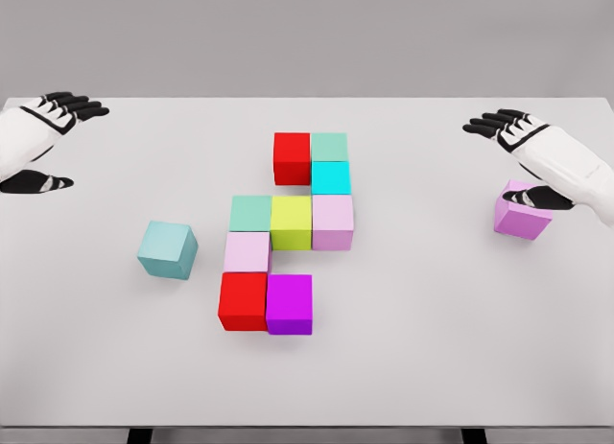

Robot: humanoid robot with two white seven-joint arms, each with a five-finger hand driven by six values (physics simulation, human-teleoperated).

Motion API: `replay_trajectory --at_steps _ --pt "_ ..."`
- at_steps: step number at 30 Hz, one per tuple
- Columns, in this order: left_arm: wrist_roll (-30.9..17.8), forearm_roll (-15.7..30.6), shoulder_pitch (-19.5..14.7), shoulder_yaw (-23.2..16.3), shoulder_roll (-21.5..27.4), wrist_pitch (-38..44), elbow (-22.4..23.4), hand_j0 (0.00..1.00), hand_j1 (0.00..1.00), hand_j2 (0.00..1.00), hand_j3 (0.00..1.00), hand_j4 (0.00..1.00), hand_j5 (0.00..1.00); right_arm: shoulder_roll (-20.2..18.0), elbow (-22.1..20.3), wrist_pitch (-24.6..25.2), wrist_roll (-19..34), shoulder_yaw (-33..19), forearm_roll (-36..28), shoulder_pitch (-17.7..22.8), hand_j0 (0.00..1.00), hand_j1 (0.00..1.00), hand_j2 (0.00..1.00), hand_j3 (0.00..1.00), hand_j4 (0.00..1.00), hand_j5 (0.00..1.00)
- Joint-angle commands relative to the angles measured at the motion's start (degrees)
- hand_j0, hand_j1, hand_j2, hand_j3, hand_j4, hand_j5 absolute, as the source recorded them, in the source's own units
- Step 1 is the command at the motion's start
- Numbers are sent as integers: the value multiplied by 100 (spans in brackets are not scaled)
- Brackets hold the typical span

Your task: Assemble the squares on the desktop into the number 2

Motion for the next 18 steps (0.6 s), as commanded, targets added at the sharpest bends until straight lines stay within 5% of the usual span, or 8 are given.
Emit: replay_trajectory --at_steps 1,8,12,15,18 --pt "3 -11 0 -98 -15 1 -193 100 100 100 100 100 100 -10 -11 7 -6 3 28 0 100 100 100 100 100 100" --pt "3 -37 -44 -99 -15 1 -193 100 100 100 100 100 100 -10 121 7 -85 214 -429 -176 100 100 100 100 100 100" --pt "3 -151 -35 -107 12 1 -193 100 100 100 100 100 100 -54 139 7 64 -444 36 -352 100 100 100 100 100 100" --pt "3 -230 -35 -195 38 1 -193 100 100 100 100 100 100 -63 -151 7 1742 -366 213 -510 100 100 100 100 100 100" --pt "3 -239 -35 -283 38 1 -158 100 100 100 100 100 100 -221 -160 7 1945 -252 854 -931 100 100 100 100 100 100"
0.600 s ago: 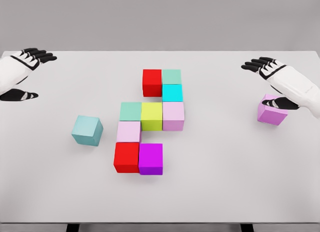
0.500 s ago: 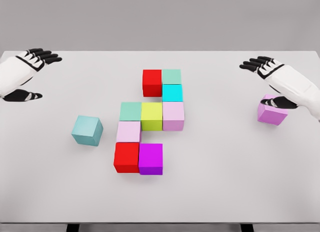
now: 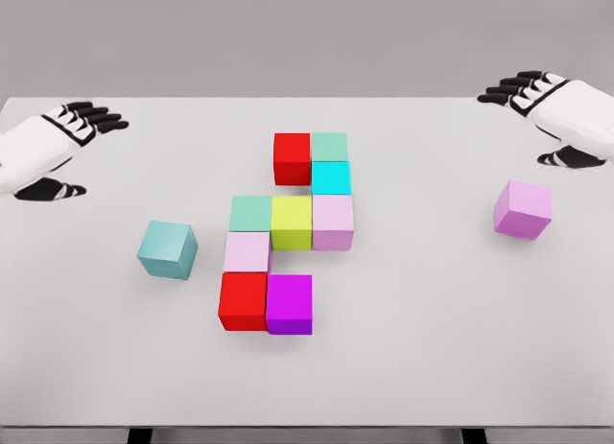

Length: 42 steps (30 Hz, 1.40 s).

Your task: Assemble the squares on the desktop into the number 2

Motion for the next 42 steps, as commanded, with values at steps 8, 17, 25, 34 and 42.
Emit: replay_trajectory --at_steps 8,17,25,34,42 --pt "2 -186 0 -532 171 1 -21 100 100 100 100 100 100 -727 1208 7 298 2023 173 -1213 100 100 100 100 100 100" --pt "64 129 193 -717 584 1 -92 100 100 100 100 100 100 -946 1780 7 316 2542 216 -1275 100 100 100 100 100 100" --pt "64 1176 378 -1218 1428 1 -83 100 100 100 100 100 100 -885 1753 7 333 2762 216 -1275 100 100 100 100 100 100" --pt "64 1765 378 -1745 1657 1 -777 100 100 100 100 100 100 -858 1428 7 342 2762 225 -1275 99 99 99 99 99 99" --pt "55 1958 378 -1798 1683 1 -1111 100 100 100 100 100 100 -858 1191 7 351 2850 454 -1196 99 99 99 99 99 99"
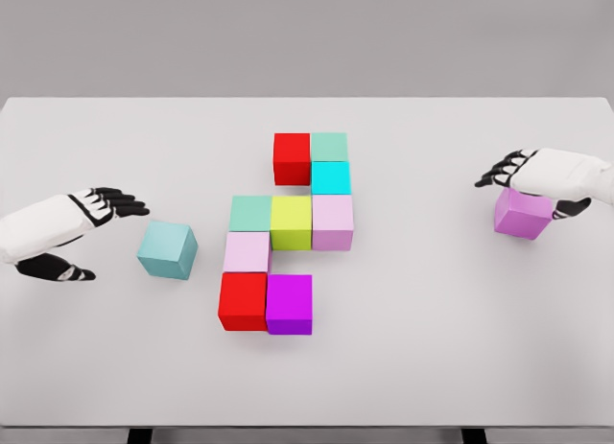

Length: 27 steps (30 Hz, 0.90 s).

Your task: Assemble the squares on the desktop into the number 2

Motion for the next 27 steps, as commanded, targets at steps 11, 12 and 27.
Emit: replay_trajectory --at_steps 11,12,27 --pt "-10 365 -9 -98 -290 1 -19 100 100 100 100 100 100 -65 -239 12 -1 158 274 35 97 97 97 97 97 97" --pt "-10 427 -9 -98 -317 1 -19 100 100 100 100 100 100 -74 -239 12 8 158 274 44 97 97 97 97 97 97" --pt "-36 479 -35 -134 -756 1 122 100 100 100 100 100 100 -91 -248 12 175 70 247 9 64 64 64 64 64 64"
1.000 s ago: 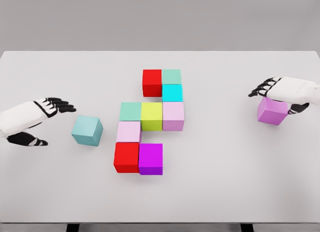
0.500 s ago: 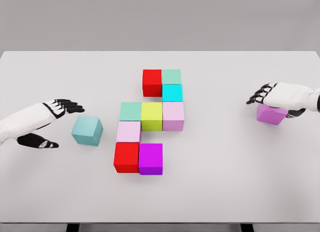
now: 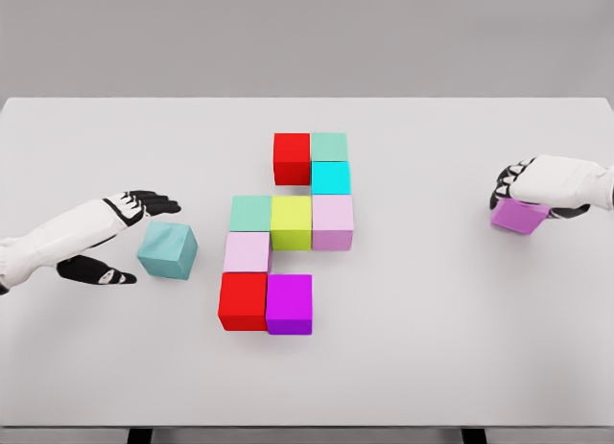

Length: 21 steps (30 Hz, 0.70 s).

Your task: Assemble the squares on the desktop into the number 2

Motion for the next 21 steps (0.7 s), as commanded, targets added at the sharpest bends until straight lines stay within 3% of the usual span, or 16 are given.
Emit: replay_trajectory --at_steps 1,10,12,17,19,21 --pt "1 43 0 3 -52 1 87 100 100 100 100 100 100 -8 -1 13 2 -18 -36 0 64 64 64 64 64 64" --pt "-43 34 -9 -6 -271 1 184 100 100 100 100 100 100 -122 -502 13 -7 -237 -220 9 60 60 60 60 60 60" --pt "-43 25 -9 -6 -280 1 184 100 100 100 100 100 100 -298 -958 13 -16 -220 -325 35 60 60 60 60 60 60" --pt "-52 8 -18 -6 -280 1 298 100 100 100 100 100 100 -395 -1451 13 -7 -229 -501 228 58 58 58 58 58 58" --pt "-52 -1 -27 -6 -280 1 316 100 100 100 100 100 100 -561 -1592 13 -24 -185 -572 237 58 58 58 58 58 58" --pt "-52 8 -70 -15 -280 1 377 100 100 100 100 100 100 -965 -1960 13 -51 -115 -730 272 58 58 58 58 58 58"
